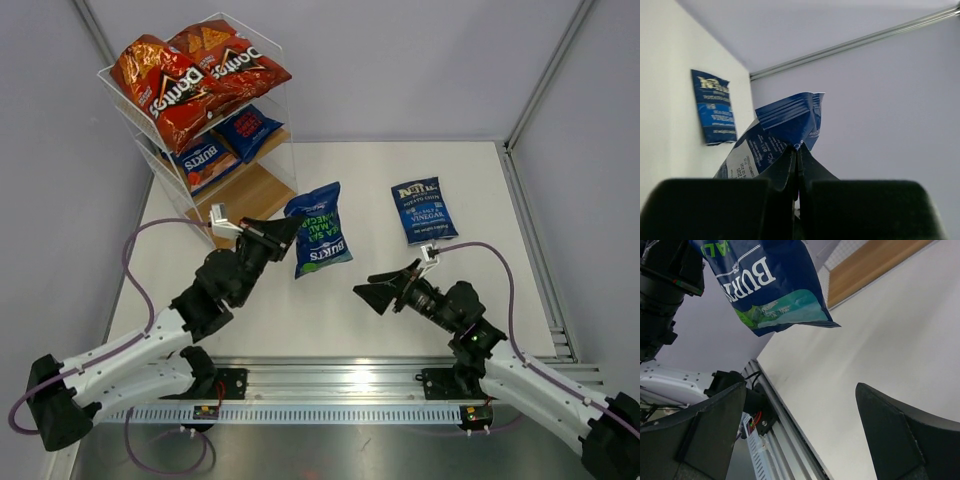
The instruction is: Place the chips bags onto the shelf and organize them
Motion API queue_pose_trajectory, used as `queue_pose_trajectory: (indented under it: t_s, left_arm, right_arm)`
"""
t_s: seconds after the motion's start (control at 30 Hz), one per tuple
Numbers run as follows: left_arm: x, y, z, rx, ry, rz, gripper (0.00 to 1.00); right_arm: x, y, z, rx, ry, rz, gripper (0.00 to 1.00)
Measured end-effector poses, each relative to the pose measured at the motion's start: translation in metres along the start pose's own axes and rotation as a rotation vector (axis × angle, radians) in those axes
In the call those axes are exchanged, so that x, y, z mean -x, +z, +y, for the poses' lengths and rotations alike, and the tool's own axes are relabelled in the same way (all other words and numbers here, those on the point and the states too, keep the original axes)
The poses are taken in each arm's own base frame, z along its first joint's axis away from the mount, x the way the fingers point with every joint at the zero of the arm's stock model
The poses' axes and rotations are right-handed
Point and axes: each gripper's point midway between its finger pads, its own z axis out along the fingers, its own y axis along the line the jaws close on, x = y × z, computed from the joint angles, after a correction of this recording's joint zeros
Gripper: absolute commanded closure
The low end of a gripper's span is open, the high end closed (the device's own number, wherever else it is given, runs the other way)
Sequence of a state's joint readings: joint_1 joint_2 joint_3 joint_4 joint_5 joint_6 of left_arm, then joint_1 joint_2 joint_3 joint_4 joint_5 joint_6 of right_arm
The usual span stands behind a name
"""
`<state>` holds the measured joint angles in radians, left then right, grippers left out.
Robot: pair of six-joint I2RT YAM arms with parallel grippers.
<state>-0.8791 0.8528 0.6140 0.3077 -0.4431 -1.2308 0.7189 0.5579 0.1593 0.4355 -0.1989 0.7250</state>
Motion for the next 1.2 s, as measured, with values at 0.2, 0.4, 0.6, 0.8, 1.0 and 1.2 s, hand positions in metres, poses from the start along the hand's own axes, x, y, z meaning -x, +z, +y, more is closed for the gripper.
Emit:
queue_pose_trajectory:
  t_s: [0.2,0.4,0.6,0.8,1.0,1.2]
  left_arm:
    - [0.004,-0.016,-0.035,-0.128,-0.107,-0.015,1.0]
    - [0.006,-0.03,-0.07,-0.264,-0.209,-0.03,1.0]
    - [0.013,-0.04,-0.096,-0.358,-0.291,-0.04,1.0]
    - [0.011,-0.051,-0.103,-0.417,-0.368,-0.024,1.0]
    - [0.004,-0.057,-0.1,-0.425,-0.399,0.002,1.0]
    - [0.006,-0.064,-0.104,-0.445,-0.423,0.006,1.0]
  right_arm:
    - [0.007,0.027,0.023,0.135,0.018,-0.001,0.03]
    - [0.022,0.049,0.056,0.294,0.018,-0.025,0.04]
    - [0.025,0.058,0.084,0.42,0.0,-0.034,0.04]
    - [0.034,0.06,0.11,0.496,-0.026,-0.067,0.03]
    - [0.066,0.06,0.136,0.545,-0.073,-0.187,0.08]
    - [0.07,0.065,0.132,0.513,-0.061,-0.217,0.41]
